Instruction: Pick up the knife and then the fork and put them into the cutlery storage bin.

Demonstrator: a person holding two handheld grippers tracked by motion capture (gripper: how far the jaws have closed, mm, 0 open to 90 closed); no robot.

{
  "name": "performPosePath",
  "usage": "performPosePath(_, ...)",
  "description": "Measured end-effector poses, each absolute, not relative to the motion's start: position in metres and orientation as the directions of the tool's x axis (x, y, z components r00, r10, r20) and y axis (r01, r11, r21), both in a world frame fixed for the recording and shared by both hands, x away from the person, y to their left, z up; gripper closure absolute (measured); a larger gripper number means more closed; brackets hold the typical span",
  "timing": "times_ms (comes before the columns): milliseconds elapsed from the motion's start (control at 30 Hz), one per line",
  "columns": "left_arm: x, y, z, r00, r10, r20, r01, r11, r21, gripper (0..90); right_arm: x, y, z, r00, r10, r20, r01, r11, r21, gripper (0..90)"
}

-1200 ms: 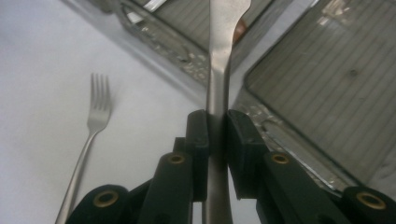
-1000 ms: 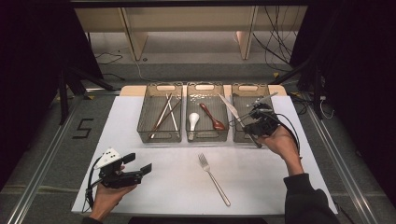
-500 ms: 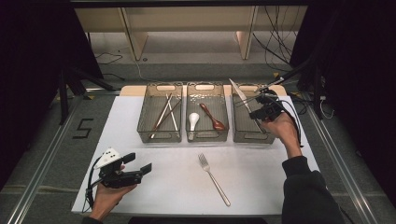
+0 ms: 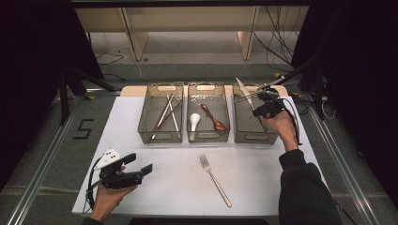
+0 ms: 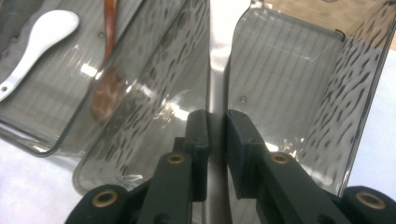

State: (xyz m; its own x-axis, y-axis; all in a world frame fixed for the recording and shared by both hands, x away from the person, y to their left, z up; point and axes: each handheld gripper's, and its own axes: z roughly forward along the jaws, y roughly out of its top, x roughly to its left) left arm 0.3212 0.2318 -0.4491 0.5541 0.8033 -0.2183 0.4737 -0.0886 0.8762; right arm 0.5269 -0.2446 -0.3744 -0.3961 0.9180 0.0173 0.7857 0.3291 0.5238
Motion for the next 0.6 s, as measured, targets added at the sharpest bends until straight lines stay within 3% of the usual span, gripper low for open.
performPosePath(433,0.321,0.232,-0.449,0.554,0.803,-0.218,0.475,-0.090,0.876,16.0,0.536,-0.245,-0.389,-0.353,0.935,0.032,0.814,0.290,0.502,78.2)
performPosePath(600,0.321,0.232,-0.449,0.554,0.804,-0.218,0.475,-0.089,0.875,16.0,0.531,-0.242,-0.385,-0.382,0.920,0.092,0.809,0.285,0.514,64.1)
